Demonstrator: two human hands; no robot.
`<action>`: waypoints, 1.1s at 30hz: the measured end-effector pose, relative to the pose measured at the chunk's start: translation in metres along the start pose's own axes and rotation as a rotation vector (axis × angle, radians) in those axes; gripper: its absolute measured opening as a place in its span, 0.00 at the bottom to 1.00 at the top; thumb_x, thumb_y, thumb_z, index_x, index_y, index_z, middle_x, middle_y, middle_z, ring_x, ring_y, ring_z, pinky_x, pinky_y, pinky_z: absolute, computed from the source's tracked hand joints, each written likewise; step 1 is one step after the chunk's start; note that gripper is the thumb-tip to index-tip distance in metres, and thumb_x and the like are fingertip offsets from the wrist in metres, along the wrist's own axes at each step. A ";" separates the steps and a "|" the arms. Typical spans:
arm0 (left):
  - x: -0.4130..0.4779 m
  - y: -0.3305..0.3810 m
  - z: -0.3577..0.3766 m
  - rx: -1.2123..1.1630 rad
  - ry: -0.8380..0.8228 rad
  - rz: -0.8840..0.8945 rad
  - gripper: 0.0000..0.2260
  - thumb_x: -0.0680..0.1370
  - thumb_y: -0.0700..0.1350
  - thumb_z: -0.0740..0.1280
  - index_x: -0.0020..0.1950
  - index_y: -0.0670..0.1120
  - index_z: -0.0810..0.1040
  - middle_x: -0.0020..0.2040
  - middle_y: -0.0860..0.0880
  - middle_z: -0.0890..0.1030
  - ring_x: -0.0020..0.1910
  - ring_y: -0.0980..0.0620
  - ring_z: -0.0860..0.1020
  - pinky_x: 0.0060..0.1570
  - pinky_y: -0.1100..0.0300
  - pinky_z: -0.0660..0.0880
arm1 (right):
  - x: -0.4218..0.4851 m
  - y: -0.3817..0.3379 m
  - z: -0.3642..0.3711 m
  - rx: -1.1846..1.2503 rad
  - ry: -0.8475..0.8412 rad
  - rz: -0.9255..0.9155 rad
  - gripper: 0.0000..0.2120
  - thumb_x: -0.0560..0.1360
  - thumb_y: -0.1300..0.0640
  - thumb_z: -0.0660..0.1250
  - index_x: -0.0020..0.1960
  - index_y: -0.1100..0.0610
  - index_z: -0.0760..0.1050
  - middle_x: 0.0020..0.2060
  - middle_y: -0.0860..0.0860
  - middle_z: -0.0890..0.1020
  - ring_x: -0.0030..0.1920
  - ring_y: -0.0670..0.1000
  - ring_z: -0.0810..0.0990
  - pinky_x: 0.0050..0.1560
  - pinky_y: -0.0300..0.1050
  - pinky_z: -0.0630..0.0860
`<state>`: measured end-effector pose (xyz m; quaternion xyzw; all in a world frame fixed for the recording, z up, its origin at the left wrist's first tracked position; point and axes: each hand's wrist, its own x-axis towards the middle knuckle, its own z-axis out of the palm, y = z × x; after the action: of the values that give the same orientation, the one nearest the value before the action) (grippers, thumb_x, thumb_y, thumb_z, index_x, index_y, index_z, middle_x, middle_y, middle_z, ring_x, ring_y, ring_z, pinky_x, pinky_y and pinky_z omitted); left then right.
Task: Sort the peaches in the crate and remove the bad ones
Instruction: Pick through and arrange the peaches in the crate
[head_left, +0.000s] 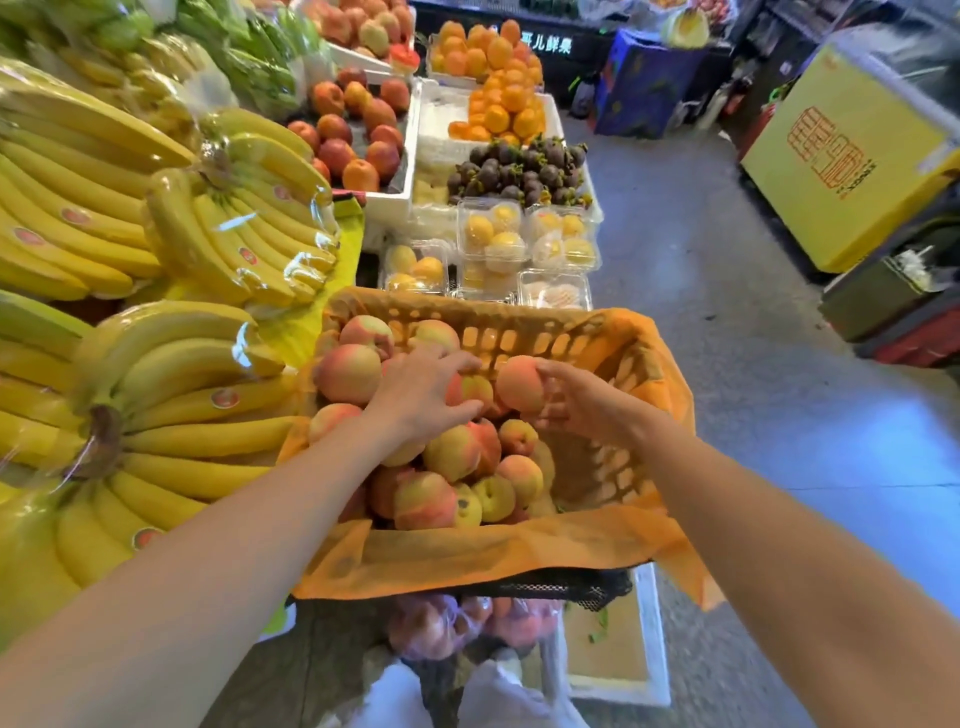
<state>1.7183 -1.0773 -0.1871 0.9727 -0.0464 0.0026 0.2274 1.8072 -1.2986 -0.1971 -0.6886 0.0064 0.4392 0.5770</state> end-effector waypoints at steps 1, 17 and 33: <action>0.002 0.006 0.001 -0.161 -0.058 -0.006 0.28 0.74 0.57 0.69 0.71 0.53 0.68 0.67 0.48 0.72 0.65 0.48 0.71 0.62 0.48 0.71 | -0.001 -0.001 -0.002 0.030 -0.052 0.022 0.26 0.77 0.40 0.62 0.69 0.53 0.68 0.56 0.57 0.80 0.45 0.53 0.82 0.54 0.49 0.76; 0.023 0.011 -0.027 -0.431 -0.033 -0.279 0.28 0.65 0.64 0.75 0.59 0.53 0.75 0.50 0.54 0.79 0.49 0.54 0.76 0.42 0.63 0.72 | 0.011 -0.053 0.013 -0.094 -0.412 -0.001 0.28 0.77 0.39 0.62 0.69 0.57 0.70 0.58 0.60 0.77 0.54 0.58 0.79 0.60 0.55 0.74; 0.050 0.007 0.008 0.387 0.042 -0.220 0.18 0.74 0.47 0.68 0.63 0.49 0.74 0.64 0.45 0.72 0.64 0.44 0.68 0.61 0.50 0.69 | 0.028 0.005 -0.043 -1.276 -0.018 0.433 0.27 0.77 0.45 0.64 0.71 0.56 0.66 0.61 0.55 0.74 0.58 0.55 0.78 0.56 0.48 0.76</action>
<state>1.7669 -1.0918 -0.1900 0.9971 0.0660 0.0070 0.0362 1.8474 -1.3204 -0.2200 -0.8742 -0.1213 0.4681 -0.0440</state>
